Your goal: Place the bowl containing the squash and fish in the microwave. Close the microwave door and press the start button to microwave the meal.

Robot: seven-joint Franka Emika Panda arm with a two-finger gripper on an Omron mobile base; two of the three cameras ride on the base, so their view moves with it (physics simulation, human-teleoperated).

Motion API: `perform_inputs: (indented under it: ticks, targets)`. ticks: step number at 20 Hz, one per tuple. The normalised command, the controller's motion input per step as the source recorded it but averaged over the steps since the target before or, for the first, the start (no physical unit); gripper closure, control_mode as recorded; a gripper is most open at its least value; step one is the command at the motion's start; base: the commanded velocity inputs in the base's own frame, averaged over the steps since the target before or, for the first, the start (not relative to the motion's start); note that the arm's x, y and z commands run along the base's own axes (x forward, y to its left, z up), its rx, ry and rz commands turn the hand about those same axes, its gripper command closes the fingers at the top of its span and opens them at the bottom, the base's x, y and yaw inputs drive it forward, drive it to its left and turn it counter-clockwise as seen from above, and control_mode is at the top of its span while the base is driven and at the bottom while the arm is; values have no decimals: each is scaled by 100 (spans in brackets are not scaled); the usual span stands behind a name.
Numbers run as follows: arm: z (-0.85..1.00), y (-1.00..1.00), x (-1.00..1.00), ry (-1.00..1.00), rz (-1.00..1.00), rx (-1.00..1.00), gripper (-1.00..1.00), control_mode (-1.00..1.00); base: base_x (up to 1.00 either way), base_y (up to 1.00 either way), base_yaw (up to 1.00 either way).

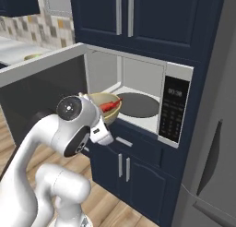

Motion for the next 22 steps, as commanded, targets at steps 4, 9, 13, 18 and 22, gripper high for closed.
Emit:
perform_inputs:
  ticks: [4,9,13,18,22]
  targets:
    - [0,-7,50,0,-2,2,100,-100,0,0,0]
    - [0,-16,53,0,0,0,100,-100,0,0,0]
    - [0,-22,49,0,-1,0,100,-100,0,0,0]
    - [0,-9,50,0,-4,0,100,-100,0,0,0]
    - [-2,0,47,0,-12,0,100,-100,0,0,0]
